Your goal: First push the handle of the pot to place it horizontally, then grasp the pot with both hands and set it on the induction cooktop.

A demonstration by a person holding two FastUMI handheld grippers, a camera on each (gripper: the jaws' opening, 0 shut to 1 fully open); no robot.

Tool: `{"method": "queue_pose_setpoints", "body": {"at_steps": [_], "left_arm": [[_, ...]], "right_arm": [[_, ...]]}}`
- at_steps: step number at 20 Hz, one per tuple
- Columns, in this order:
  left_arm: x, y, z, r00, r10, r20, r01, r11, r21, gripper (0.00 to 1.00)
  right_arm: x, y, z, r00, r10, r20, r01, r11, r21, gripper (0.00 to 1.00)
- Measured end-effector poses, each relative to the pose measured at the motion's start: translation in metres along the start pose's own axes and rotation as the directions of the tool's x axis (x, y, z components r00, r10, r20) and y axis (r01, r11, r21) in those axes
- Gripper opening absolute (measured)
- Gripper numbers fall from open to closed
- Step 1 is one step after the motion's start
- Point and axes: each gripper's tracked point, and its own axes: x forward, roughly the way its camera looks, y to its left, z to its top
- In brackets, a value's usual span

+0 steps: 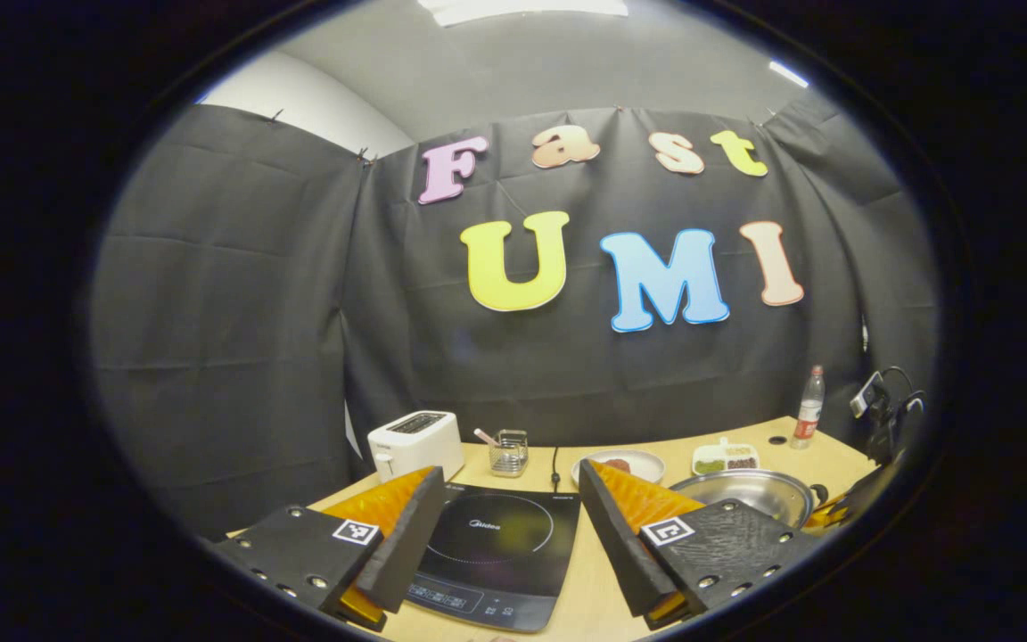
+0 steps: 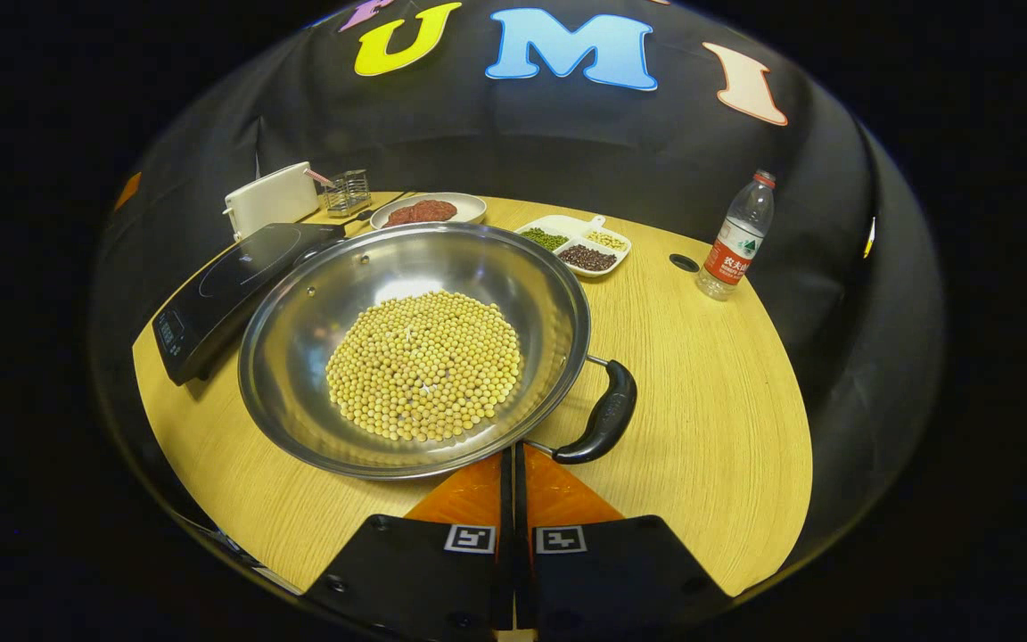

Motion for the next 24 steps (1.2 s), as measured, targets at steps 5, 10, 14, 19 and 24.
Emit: {"method": "queue_pose_setpoints", "body": {"at_steps": [5, 10, 14, 19, 24], "left_arm": [[-0.001, 0.008, -0.002, 0.999, 0.031, -0.007, -0.031, 0.999, 0.008, 0.91], [-0.002, 0.009, -0.004, 0.999, 0.047, -0.016, -0.047, 0.999, 0.006, 0.91], [0.0, 0.004, -0.01, 0.999, 0.042, -0.023, -0.042, 0.999, 0.009, 0.9], [0.007, -0.01, -0.021, 0.999, 0.001, -0.037, -0.001, 1.0, 0.005, 0.9], [0.027, -0.03, -0.027, 0.996, -0.075, -0.042, 0.075, 0.997, -0.007, 0.89]], "right_arm": [[0.009, -0.013, 0.008, 1.0, -0.02, -0.002, 0.02, 1.0, 0.001, 0.02], [0.018, -0.028, 0.016, 0.999, -0.052, 0.002, 0.052, 0.998, 0.03, 0.03], [0.024, -0.039, 0.022, 0.996, -0.093, 0.008, 0.092, 0.993, 0.074, 0.03], [0.009, -0.037, 0.023, 0.994, -0.103, 0.029, 0.1, 0.99, 0.095, 0.05], [-0.028, -0.028, 0.043, 0.983, -0.111, 0.144, 0.093, 0.988, 0.127, 0.14]]}}
